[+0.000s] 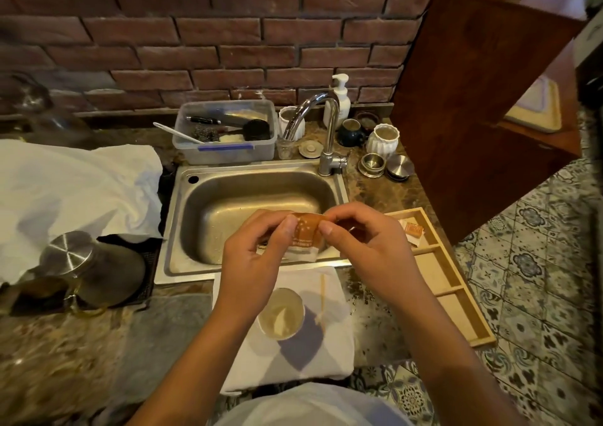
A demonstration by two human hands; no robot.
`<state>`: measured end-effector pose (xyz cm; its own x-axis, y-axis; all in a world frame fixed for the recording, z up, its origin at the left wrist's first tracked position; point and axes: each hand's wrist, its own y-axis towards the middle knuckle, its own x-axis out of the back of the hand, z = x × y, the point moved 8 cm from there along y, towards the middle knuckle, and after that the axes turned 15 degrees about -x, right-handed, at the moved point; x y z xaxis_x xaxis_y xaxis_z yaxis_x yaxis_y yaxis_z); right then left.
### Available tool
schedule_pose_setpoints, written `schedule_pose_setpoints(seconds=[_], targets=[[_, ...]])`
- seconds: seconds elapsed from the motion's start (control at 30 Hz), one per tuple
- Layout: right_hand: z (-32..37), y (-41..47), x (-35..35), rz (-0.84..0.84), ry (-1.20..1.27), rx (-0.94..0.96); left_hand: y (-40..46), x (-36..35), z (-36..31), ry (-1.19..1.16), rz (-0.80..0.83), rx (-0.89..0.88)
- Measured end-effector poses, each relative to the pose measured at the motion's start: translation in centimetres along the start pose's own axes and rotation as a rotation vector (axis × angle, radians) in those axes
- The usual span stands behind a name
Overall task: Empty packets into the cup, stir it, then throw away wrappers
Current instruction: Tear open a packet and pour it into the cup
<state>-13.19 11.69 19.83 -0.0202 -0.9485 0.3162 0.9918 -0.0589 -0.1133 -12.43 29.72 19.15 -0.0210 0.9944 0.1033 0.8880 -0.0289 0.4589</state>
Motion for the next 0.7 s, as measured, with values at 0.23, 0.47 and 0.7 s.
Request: schedule_pose_setpoints(seconds=[0.23, 0.47, 0.7], targets=[[1.8, -1.4, -1.1, -0.059, -0.104, 0.124, -0.4, 1.0, -0.3, 0.019, 0.137, -0.086], [0.1, -2.4, -2.5, 0.074, -0.055, -0.005, -1.0, 1.9, -0.4, 0.046, 0.113, -0.107], [1.4, -3.1, -2.9, -0.011, -0.155, 0.040, -1.4, 2.3, -0.7, 0.041, 0.158, -0.120]])
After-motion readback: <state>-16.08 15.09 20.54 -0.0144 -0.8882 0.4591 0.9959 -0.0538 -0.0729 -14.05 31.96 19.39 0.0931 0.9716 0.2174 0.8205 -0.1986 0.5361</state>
